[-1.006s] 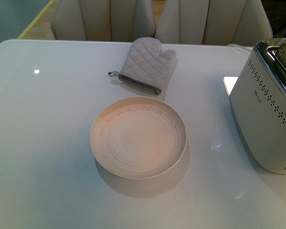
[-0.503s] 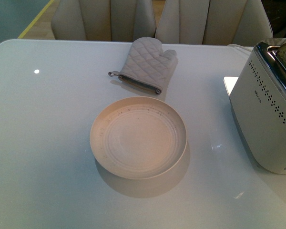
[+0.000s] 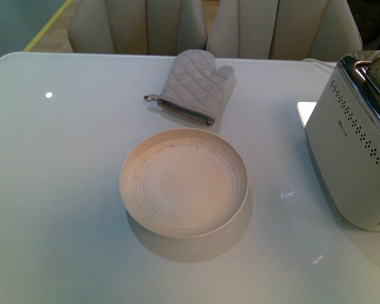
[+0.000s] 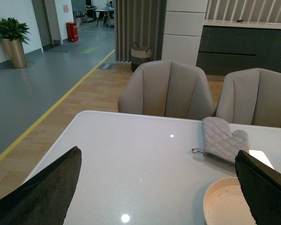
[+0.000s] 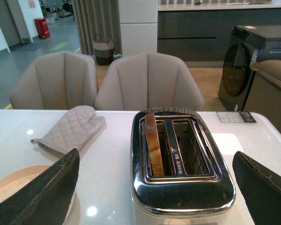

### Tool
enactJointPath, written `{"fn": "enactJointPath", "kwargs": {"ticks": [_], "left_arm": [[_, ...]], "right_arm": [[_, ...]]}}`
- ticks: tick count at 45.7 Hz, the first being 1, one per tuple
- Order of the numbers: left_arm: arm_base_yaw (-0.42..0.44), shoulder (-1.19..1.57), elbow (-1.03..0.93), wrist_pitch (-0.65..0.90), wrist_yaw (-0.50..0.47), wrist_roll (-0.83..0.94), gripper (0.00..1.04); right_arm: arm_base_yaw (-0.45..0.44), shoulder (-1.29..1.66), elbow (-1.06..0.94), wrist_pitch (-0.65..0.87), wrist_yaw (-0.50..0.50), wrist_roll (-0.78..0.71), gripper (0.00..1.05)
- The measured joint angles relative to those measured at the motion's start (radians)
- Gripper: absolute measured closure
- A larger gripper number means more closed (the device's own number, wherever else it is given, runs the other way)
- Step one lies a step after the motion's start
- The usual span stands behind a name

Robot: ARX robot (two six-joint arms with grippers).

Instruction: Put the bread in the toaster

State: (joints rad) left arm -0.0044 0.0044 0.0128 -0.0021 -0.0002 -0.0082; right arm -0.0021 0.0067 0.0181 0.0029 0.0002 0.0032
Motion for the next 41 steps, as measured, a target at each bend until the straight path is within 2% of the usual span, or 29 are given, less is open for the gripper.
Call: {"fn": "enactJointPath", "kwargs": {"ticks": [41], "left_arm": [[0.0,0.0,0.0,0.0,0.0,0.0,0.07]], "right_arm": [[0.0,0.0,0.0,0.0,0.0,0.0,0.09]]}}
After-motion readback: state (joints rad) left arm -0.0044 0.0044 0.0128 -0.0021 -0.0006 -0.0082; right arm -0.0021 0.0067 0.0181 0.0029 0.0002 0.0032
